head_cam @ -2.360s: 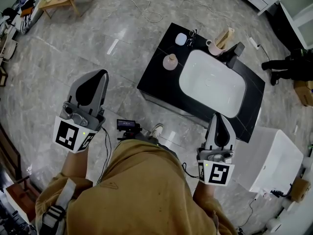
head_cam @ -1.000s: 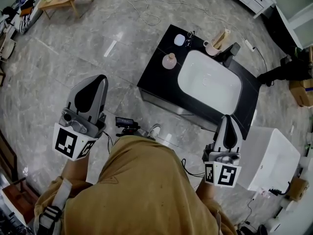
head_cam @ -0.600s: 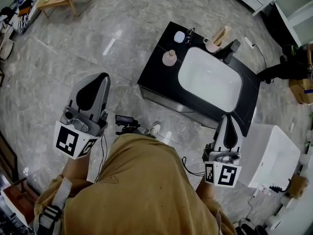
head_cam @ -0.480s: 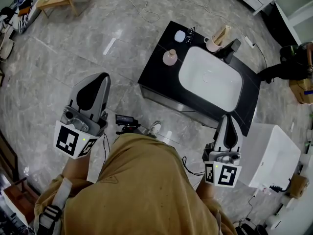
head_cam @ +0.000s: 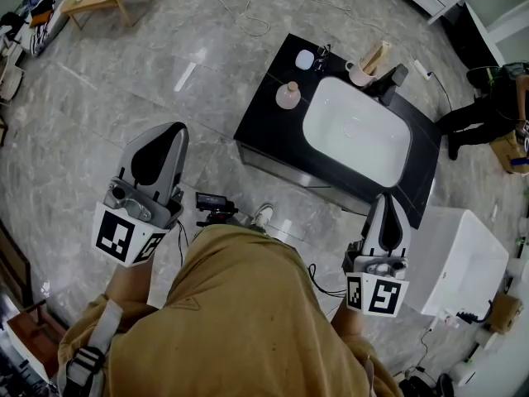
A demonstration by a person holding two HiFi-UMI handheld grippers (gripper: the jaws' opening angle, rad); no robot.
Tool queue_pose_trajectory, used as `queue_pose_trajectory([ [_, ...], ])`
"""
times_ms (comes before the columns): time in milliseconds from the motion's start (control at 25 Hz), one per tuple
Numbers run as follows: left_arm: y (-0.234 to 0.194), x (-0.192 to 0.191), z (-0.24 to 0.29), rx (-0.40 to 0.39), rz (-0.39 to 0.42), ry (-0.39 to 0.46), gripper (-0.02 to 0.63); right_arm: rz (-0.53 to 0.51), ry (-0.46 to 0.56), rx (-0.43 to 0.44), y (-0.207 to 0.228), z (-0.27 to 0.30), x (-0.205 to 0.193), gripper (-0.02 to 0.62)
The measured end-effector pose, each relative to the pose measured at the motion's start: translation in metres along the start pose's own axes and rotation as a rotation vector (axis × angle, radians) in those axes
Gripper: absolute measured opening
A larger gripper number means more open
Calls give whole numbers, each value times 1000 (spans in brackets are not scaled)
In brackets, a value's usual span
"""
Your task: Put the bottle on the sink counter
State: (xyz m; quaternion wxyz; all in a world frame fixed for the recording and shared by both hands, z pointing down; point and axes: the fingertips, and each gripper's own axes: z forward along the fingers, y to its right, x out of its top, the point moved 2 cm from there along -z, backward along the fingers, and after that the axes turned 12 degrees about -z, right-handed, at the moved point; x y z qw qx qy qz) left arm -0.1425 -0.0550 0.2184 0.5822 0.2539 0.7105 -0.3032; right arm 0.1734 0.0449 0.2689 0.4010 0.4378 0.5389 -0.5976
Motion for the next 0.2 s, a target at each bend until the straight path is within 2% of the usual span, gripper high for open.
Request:
queue_pose_trajectory([
  [200, -1, 0, 1, 0, -5, -4, 3, 1, -3, -1, 0, 0, 2, 5],
])
